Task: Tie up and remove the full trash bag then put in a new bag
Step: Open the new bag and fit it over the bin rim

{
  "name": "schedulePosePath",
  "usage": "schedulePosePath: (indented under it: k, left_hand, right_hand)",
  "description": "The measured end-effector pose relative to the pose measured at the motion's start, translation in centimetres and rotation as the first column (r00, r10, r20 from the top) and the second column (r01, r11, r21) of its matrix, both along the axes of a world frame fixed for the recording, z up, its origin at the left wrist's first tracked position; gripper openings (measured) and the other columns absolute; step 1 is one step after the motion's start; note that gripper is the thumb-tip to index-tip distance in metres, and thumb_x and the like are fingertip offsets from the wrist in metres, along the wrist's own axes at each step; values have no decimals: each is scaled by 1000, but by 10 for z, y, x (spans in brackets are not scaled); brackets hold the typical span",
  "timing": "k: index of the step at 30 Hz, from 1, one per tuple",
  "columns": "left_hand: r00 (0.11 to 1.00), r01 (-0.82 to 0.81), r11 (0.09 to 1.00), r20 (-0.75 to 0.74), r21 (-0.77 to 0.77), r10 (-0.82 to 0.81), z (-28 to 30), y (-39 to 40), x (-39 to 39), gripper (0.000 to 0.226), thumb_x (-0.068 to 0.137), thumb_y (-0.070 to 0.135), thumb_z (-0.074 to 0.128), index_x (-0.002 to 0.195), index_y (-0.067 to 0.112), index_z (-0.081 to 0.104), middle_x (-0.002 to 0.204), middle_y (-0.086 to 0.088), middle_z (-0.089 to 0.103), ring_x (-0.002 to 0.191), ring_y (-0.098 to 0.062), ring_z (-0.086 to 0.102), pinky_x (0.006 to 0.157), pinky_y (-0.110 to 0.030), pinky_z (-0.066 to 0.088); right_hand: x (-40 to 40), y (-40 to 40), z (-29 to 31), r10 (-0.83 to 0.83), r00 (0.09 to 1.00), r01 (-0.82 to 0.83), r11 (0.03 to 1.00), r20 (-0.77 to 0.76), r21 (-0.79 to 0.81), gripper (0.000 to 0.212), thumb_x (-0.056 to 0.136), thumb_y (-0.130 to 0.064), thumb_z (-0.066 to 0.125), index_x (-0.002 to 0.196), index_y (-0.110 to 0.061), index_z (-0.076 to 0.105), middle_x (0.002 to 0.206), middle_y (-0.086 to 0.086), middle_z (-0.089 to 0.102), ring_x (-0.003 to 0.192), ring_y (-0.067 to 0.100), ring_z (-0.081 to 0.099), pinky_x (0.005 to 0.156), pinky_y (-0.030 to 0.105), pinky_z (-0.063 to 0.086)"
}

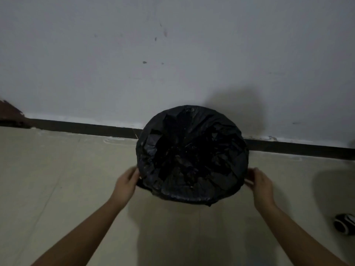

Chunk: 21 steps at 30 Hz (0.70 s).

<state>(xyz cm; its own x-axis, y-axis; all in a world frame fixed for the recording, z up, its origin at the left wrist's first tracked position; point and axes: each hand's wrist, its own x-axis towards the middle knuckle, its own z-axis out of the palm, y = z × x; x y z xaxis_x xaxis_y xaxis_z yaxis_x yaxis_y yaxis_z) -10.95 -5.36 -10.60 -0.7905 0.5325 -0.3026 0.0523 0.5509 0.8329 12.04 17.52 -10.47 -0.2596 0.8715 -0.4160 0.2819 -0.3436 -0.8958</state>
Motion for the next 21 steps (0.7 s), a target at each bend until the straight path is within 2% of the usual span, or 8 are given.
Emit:
schedulePosePath:
  k: [3,6,8,10,11,13,18,21]
  left_hand:
    - [946,-199,978,-247,64,209,26,16,-19,29,91,17,47,109,-4,56,115,-27,59,106,-39,56,82,-33,42]
    - [884,-13,996,-466,85,51,61,43,-24,56,81,38,41,116,-4,53,126,-26,54,119,-38,47,102,-43,35]
    - [811,146,988,-568,-39,-142,73,64,-21,63,79,42,39,122,-4,49,135,-26,45,130,-39,36,110,-40,26]
    - [705,262,929,-606,-259,-368,71,80,-17,66,81,40,38,130,-4,38,145,-26,33,137,-40,23,113,-44,21]
    - [660,275,882,-592,-382,-463,66,83,-16,66,85,40,37,135,-3,31,150,-23,25,140,-37,17,114,-45,21]
    - [649,258,789,-505,-557,-569,54,83,-20,64,91,36,38,141,3,16,156,-14,7,144,-28,2,116,-42,16]
    - [689,306,806,-466,-506,-554,52,71,-21,69,89,44,33,143,8,9,156,-12,3,144,-27,-3,118,-40,11]
    - [717,305,851,-485,-428,-501,54,70,-21,90,67,59,8,142,10,14,155,-14,9,144,-30,1,117,-41,14]
  right_hand:
    - [-15,9,38,54,984,-138,841,172,524,26,95,-10,40,98,9,58,97,23,58,95,29,56,82,22,41]
    - [-60,4,68,339,887,-433,375,314,819,36,83,-21,41,86,8,63,88,22,64,88,26,56,82,19,38]
    - [-102,-7,66,526,620,-743,153,583,652,50,81,-36,42,104,5,61,111,28,62,107,35,55,95,31,35]
    - [-135,-22,54,523,130,-989,4,842,150,68,86,-53,33,136,-8,34,147,23,27,136,35,23,111,41,19]
    - [-144,-26,40,529,-110,-993,-13,842,-121,69,90,-57,28,143,-15,16,154,17,7,141,32,6,114,44,9]
    - [-150,-28,14,649,-333,-907,-20,684,-422,66,94,-54,23,144,-19,-2,155,10,-7,141,29,-3,115,41,3]
    - [-142,-32,-5,678,-477,-834,-150,558,-530,63,95,-48,31,144,-17,7,156,7,5,139,27,13,116,37,12]
    - [-139,-26,32,733,-225,-950,-20,642,-311,47,98,-37,33,136,-10,35,146,13,35,131,29,34,108,31,25]
